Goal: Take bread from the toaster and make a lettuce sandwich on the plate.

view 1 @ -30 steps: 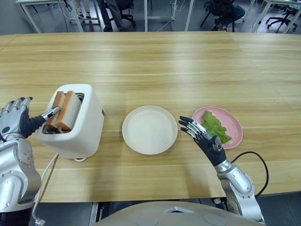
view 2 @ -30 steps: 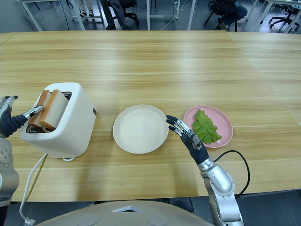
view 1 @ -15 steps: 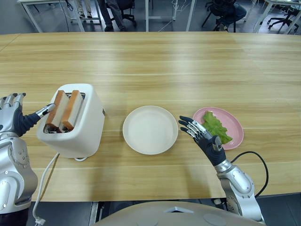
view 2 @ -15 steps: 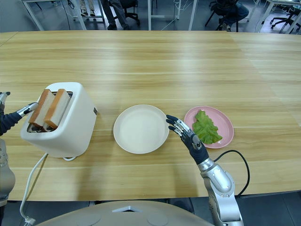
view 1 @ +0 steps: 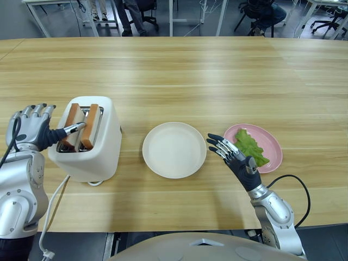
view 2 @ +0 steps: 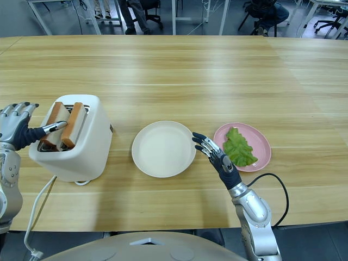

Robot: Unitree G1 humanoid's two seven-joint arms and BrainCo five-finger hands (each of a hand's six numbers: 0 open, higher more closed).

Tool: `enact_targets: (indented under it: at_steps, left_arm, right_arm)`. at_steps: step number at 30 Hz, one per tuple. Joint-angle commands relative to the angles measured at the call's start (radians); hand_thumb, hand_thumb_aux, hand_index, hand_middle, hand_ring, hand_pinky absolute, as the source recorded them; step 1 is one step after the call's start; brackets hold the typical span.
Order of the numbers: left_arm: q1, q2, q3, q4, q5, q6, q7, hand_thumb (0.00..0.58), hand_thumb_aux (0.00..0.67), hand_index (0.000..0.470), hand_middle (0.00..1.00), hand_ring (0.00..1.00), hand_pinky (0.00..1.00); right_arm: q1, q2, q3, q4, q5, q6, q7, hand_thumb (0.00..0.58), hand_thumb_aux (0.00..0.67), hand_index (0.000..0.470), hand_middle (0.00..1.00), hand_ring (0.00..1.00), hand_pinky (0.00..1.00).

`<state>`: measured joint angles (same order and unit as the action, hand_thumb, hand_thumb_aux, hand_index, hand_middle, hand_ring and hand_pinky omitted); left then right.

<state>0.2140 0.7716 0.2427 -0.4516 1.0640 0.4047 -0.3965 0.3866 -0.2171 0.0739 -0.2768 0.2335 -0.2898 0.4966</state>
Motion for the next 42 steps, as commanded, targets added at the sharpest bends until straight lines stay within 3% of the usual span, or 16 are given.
enact_targets:
  at_steps: [1, 5, 8, 10, 11, 13, 14, 17, 18, 33, 36, 37, 39, 40, 41, 42]
  left_arm:
    - [0.009, 0.002, -0.024, 0.036, 0.018, -0.003, -0.028, 0.0, 0.0, 0.0, 0.0, 0.0, 0.0]
    - [0.037, -0.012, -0.012, 0.051, 0.02, 0.008, -0.032, 0.0, 0.0, 0.0, 0.0, 0.0, 0.0]
    - [0.049, -0.026, -0.006, 0.049, 0.008, 0.016, -0.034, 0.108, 0.066, 0.045, 0.0, 0.0, 0.0]
    - [0.049, -0.036, 0.002, 0.043, -0.001, 0.022, -0.032, 0.291, 0.197, 0.135, 0.0, 0.0, 0.0]
    - [0.049, -0.04, 0.006, 0.04, -0.003, 0.024, -0.032, 0.291, 0.197, 0.135, 0.0, 0.0, 0.0]
    - [0.05, -0.05, 0.016, 0.031, -0.015, 0.029, -0.031, 0.456, 0.36, 0.247, 0.0, 0.0, 0.0]
    - [0.048, -0.057, 0.019, 0.027, -0.026, 0.029, -0.032, 0.456, 0.36, 0.247, 0.0, 0.0, 0.0]
    - [0.042, -0.08, 0.024, 0.011, -0.058, 0.022, -0.027, 0.54, 0.494, 0.339, 0.0, 0.0, 0.0]
    - [0.04, -0.087, 0.023, 0.006, -0.07, 0.02, -0.027, 0.579, 0.646, 0.444, 0.0, 0.0, 0.0]
    - [-0.108, -0.248, 0.127, -0.137, -0.29, -0.035, 0.146, 0.58, 0.67, 0.46, 0.0, 0.0, 0.0]
    - [-0.132, -0.265, 0.158, -0.158, -0.328, -0.053, 0.183, 0.58, 0.67, 0.46, 0.09, 0.09, 0.09]
    - [-0.14, -0.271, 0.17, -0.162, -0.341, -0.058, 0.197, 0.58, 0.67, 0.46, 0.45, 0.45, 0.45]
    - [-0.147, -0.278, 0.185, -0.163, -0.362, -0.064, 0.214, 0.58, 0.67, 0.46, 0.7, 0.7, 0.7]
    - [-0.15, -0.285, 0.193, -0.164, -0.377, -0.07, 0.224, 0.58, 0.67, 0.46, 0.7, 0.7, 0.7]
    - [-0.15, -0.29, 0.199, -0.164, -0.384, -0.074, 0.234, 0.58, 0.67, 0.46, 0.92, 0.92, 0.92]
    - [-0.151, -0.297, 0.207, -0.164, -0.396, -0.081, 0.247, 0.58, 0.67, 0.46, 1.0, 1.0, 1.0]
  right_arm:
    - [-0.001, -0.004, -0.004, -0.009, 0.008, 0.015, -0.008, 0.0, 0.0, 0.0, 0.0, 0.0, 0.0]
    - [0.0, -0.006, -0.001, -0.011, 0.007, 0.014, -0.009, 0.0, 0.0, 0.0, 0.0, 0.0, 0.0]
    - [0.002, -0.006, -0.002, -0.013, 0.009, 0.014, -0.009, 0.0, 0.0, 0.0, 0.0, 0.0, 0.0]
    - [0.003, -0.005, -0.002, -0.015, 0.01, 0.013, -0.009, 0.0, 0.0, 0.0, 0.0, 0.0, 0.0]
    - [0.003, -0.006, -0.001, -0.015, 0.012, 0.013, -0.008, 0.0, 0.0, 0.0, 0.0, 0.0, 0.0]
    - [0.003, -0.007, 0.001, -0.016, 0.013, 0.013, -0.006, 0.0, 0.0, 0.0, 0.0, 0.0, 0.0]
    - [0.003, -0.007, 0.001, -0.016, 0.014, 0.013, -0.005, 0.0, 0.0, 0.0, 0.0, 0.0, 0.0]
    - [0.003, -0.01, 0.0, -0.016, 0.017, 0.013, -0.002, 0.0, 0.0, 0.0, 0.0, 0.0, 0.0]
    - [0.003, -0.012, -0.001, -0.016, 0.019, 0.013, -0.002, 0.0, 0.0, 0.0, 0.0, 0.0, 0.0]
    - [0.001, -0.017, 0.001, -0.014, 0.021, 0.007, -0.007, 0.0, 0.0, 0.0, 0.0, 0.0, 0.0]
    - [-0.006, -0.017, -0.008, -0.013, -0.004, 0.001, -0.027, 0.0, 0.0, 0.0, 0.0, 0.0, 0.0]
    - [-0.012, -0.016, -0.012, -0.012, -0.019, -0.002, -0.039, 0.0, 0.0, 0.0, 0.0, 0.0, 0.0]
    - [-0.021, -0.018, -0.017, -0.008, -0.051, -0.013, -0.058, 0.0, 0.0, 0.0, 0.0, 0.0, 0.0]
    - [-0.025, -0.021, -0.016, -0.007, -0.07, -0.017, -0.066, 0.0, 0.0, 0.0, 0.0, 0.0, 0.0]
    - [-0.029, -0.023, -0.016, -0.004, -0.098, -0.026, -0.078, 0.0, 0.0, 0.0, 0.0, 0.0, 0.0]
    - [-0.033, -0.026, -0.016, -0.003, -0.127, -0.032, -0.09, 0.0, 0.0, 0.0, 0.0, 0.0, 0.0]
